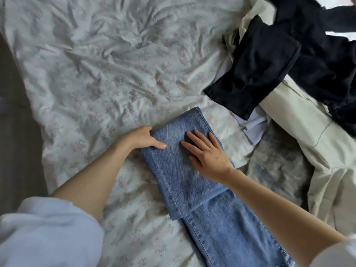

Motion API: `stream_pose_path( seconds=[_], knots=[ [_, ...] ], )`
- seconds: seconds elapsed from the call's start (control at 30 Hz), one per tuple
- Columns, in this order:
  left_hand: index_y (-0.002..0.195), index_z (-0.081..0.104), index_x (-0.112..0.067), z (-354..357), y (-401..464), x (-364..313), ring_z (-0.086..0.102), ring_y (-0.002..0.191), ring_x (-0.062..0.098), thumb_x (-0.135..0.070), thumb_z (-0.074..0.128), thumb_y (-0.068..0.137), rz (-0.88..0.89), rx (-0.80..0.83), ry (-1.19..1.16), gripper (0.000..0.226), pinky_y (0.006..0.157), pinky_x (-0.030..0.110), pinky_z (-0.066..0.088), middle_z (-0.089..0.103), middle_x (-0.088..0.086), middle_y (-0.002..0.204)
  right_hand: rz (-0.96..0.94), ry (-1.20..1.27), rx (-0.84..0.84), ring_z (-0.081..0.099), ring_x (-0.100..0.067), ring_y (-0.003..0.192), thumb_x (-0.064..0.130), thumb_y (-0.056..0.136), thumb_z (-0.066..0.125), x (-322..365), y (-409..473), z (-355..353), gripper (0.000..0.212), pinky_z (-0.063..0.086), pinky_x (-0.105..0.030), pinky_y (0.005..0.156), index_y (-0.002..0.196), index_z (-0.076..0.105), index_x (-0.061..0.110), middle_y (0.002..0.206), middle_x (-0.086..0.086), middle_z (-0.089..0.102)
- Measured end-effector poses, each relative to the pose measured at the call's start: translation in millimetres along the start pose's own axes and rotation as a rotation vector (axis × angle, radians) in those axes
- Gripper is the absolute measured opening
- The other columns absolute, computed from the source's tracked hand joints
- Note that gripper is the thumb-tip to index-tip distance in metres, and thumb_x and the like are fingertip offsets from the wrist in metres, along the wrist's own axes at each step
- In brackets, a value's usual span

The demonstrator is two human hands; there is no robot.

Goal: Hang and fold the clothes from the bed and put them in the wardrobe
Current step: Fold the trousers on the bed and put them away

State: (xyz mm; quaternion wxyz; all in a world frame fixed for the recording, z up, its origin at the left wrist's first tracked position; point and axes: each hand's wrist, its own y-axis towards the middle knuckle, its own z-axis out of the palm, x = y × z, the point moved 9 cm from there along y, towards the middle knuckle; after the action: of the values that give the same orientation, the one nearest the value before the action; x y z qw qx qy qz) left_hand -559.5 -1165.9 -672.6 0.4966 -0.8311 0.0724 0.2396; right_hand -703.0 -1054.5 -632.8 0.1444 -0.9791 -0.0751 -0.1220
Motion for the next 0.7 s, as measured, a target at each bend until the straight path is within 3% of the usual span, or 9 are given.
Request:
stream_pose_path(
  seconds=[0.07, 0.17, 0.23, 0.33, 0.43, 0.47, 0.53, 0.6, 0.7],
  knots=[
    [0.121, 0.058, -0.010, 1.3, 7.4, 1.6, 0.059, 0.108, 0.021, -0.031, 0.084, 0.068, -0.018, 0.049, -0.034, 0.062, 0.099, 0.034, 0.045, 0.062, 0.005, 0.122, 0.054, 0.052, -0.043, 0.030, -0.023, 0.140, 0.036, 0.089, 0.038, -6.1, 9.6, -12.0, 0.052, 0.022, -0.056, 0.113, 0.138, 0.045, 0.021, 0.149, -0.001, 0.037],
    [0.116, 0.061, -0.009, 4.4, 4.7, -1.0, 0.062, 0.104, 0.020, -0.027, 0.086, 0.066, 0.016, 0.056, -0.043, 0.058, 0.097, 0.036, 0.047, 0.066, 0.004, 0.115, 0.092, 0.056, 0.085, 0.001, -0.015, 0.146, 0.028, 0.090, 0.050, -13.1, 33.7, -25.9, 0.069, -0.001, -0.050, 0.117, 0.150, 0.017, 0.024, 0.158, 0.005, 0.008],
    [0.110, 0.062, -0.013, 4.9, -3.2, -8.5, 0.061, 0.102, 0.019, -0.027, 0.084, 0.068, 0.078, 0.029, -0.001, 0.051, 0.094, 0.034, 0.048, 0.066, 0.001, 0.112, 0.038, -0.021, 0.168, -0.004, -0.014, 0.146, 0.021, 0.085, 0.055, -12.2, 53.5, -37.9, 0.080, -0.003, -0.052, 0.115, 0.150, 0.009, 0.028, 0.158, 0.006, 0.003],
    [0.107, 0.059, -0.018, 1.4, -19.9, -23.6, 0.061, 0.098, 0.019, -0.030, 0.081, 0.070, 0.158, -0.030, 0.084, 0.045, 0.086, 0.033, 0.049, 0.065, -0.001, 0.109, 0.039, -0.087, 0.375, 0.016, -0.018, 0.143, 0.018, 0.082, 0.057, -21.8, 80.6, -47.1, 0.079, 0.001, -0.060, 0.112, 0.149, 0.017, 0.028, 0.151, 0.002, 0.027],
    [0.116, 0.057, -0.019, -6.3, -39.6, -40.5, 0.059, 0.098, 0.017, -0.031, 0.078, 0.074, 0.234, -0.069, 0.140, 0.049, 0.084, 0.031, 0.048, 0.062, -0.004, 0.107, 0.076, -0.106, 0.460, 0.053, -0.026, 0.116, 0.024, 0.080, 0.062, -27.3, 90.2, -67.0, 0.047, 0.039, -0.046, 0.100, 0.125, 0.053, 0.020, 0.122, -0.004, 0.055],
    [0.115, 0.057, -0.018, -12.4, -44.9, -44.6, 0.059, 0.097, 0.017, -0.032, 0.078, 0.074, 0.245, -0.086, 0.151, 0.048, 0.083, 0.031, 0.047, 0.062, -0.004, 0.107, 0.073, -0.115, 0.428, 0.057, -0.027, 0.107, 0.024, 0.080, 0.061, -25.1, 91.6, -76.6, 0.035, 0.046, -0.038, 0.089, 0.115, 0.059, 0.016, 0.114, -0.005, 0.059],
    [0.103, 0.058, -0.019, -36.5, -54.5, -51.6, 0.060, 0.093, 0.019, -0.034, 0.079, 0.074, 0.243, -0.146, 0.166, 0.039, 0.078, 0.032, 0.047, 0.063, -0.004, 0.099, 0.093, -0.104, 0.309, 0.056, -0.027, 0.104, 0.020, 0.084, 0.056, -20.8, 94.6, -99.7, 0.027, 0.041, -0.031, 0.076, 0.110, 0.060, 0.013, 0.114, -0.005, 0.056],
    [0.087, 0.054, -0.024, -77.5, -68.4, -64.4, 0.060, 0.086, 0.021, -0.036, 0.079, 0.072, 0.224, -0.272, 0.196, 0.032, 0.069, 0.032, 0.044, 0.062, -0.004, 0.088, 0.096, -0.094, 0.113, 0.052, -0.025, 0.109, 0.019, 0.087, 0.052, -14.3, 103.2, -135.3, 0.027, 0.035, -0.032, 0.078, 0.112, 0.058, 0.013, 0.116, -0.004, 0.051],
    [0.099, 0.053, -0.020, -142.3, -101.5, -92.0, 0.060, 0.092, 0.030, -0.040, 0.074, 0.075, 0.184, -0.613, 0.358, 0.038, 0.067, 0.032, 0.041, 0.064, 0.006, 0.096, 0.092, -0.067, -0.156, 0.044, -0.024, 0.115, 0.019, 0.089, 0.050, 1.5, 117.7, -192.7, 0.030, 0.034, -0.036, 0.088, 0.118, 0.056, 0.014, 0.119, -0.005, 0.048]
  ],
)
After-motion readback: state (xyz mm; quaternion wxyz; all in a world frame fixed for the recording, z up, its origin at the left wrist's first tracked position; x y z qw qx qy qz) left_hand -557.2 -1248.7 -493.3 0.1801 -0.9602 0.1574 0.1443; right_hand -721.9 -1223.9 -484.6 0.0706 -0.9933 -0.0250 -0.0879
